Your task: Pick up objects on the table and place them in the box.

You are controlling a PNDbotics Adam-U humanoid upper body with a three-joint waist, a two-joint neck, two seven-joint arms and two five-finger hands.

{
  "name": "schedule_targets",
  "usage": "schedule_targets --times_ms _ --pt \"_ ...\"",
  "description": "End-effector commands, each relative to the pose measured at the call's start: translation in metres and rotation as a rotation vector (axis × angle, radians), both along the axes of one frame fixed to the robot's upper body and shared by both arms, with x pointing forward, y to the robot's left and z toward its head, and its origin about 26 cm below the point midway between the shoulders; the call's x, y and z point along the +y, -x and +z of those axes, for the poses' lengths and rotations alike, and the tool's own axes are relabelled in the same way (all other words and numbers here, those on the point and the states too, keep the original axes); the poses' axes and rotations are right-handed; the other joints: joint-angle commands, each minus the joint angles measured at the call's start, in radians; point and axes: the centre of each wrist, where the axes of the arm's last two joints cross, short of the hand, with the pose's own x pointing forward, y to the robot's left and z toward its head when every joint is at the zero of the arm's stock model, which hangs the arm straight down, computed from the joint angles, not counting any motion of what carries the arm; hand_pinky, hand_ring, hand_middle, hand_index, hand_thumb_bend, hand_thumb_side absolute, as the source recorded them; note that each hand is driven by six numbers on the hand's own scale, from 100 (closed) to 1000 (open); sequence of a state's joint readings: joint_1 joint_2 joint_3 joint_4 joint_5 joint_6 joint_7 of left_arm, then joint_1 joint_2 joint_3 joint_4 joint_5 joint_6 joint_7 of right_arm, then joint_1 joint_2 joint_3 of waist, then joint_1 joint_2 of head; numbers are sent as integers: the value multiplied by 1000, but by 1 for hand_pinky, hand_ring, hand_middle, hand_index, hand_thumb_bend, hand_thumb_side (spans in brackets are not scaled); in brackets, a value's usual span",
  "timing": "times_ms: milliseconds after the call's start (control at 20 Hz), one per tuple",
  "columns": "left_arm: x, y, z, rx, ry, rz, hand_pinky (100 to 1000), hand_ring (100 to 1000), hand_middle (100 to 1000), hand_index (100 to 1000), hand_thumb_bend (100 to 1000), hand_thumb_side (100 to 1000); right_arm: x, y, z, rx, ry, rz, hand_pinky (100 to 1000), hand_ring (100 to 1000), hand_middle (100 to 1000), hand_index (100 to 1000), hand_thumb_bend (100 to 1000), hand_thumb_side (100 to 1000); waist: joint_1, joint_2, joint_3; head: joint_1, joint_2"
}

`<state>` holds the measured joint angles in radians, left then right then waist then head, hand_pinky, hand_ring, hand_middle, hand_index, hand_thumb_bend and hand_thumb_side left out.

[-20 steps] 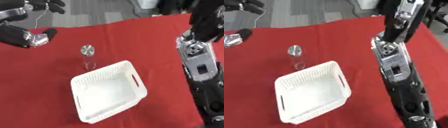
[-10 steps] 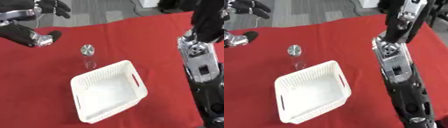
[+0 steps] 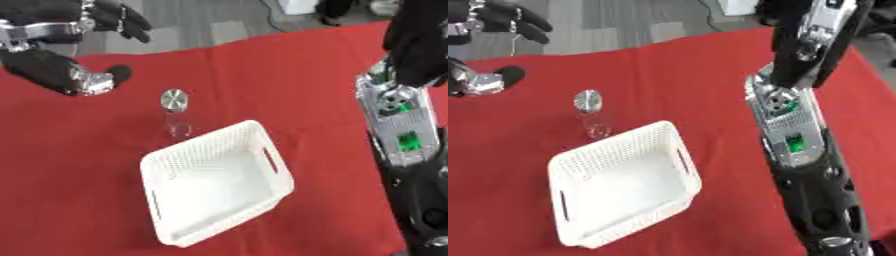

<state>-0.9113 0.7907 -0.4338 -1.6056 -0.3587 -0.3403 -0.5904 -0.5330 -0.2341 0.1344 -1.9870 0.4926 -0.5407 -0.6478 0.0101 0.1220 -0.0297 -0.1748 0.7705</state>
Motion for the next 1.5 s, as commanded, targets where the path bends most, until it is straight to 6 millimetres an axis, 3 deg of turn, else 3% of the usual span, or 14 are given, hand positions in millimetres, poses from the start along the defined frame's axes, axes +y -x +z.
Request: schedule_targets --times_ms 50,150,300,350,850,1250,1500 --pt "-2 2 12 -18 -3 -14 793 807 906 911 100 866 3 2 9 -74 -26 37 573 595 617 646 100 1000 2 -12 -4 10 0" --pt "-4 3 11 -8 -10 -21 794 809 908 912 101 869 3 2 9 -76 -27 40 574 595 617 646 100 1000 2 -11 -6 11 0" --pt "-5 3 9 7 -27 -34 796 811 910 912 171 866 4 3 10 -77 -29 44 574 595 617 646 100 1000 2 -11 -11 12 0" --pt "-6 3 8 12 -34 -37 797 812 910 912 229 869 5 3 10 -78 -30 46 573 595 617 646 100 1000 3 -10 -14 14 0" --pt "-7 1 1 41 -112 -57 804 817 911 911 504 788 11 3 13 -82 -32 74 573 595 616 646 100 1000 6 -4 -34 25 0" --pt "-8 -1 0 26 -147 -67 811 820 909 908 553 734 14 3 14 -86 -35 86 573 595 616 645 100 1000 8 -1 -42 34 0" --pt "-8 0 2 -5 -170 -73 821 824 902 899 528 677 16 4 15 -90 -42 95 573 594 616 645 100 1000 11 1 -48 53 0"
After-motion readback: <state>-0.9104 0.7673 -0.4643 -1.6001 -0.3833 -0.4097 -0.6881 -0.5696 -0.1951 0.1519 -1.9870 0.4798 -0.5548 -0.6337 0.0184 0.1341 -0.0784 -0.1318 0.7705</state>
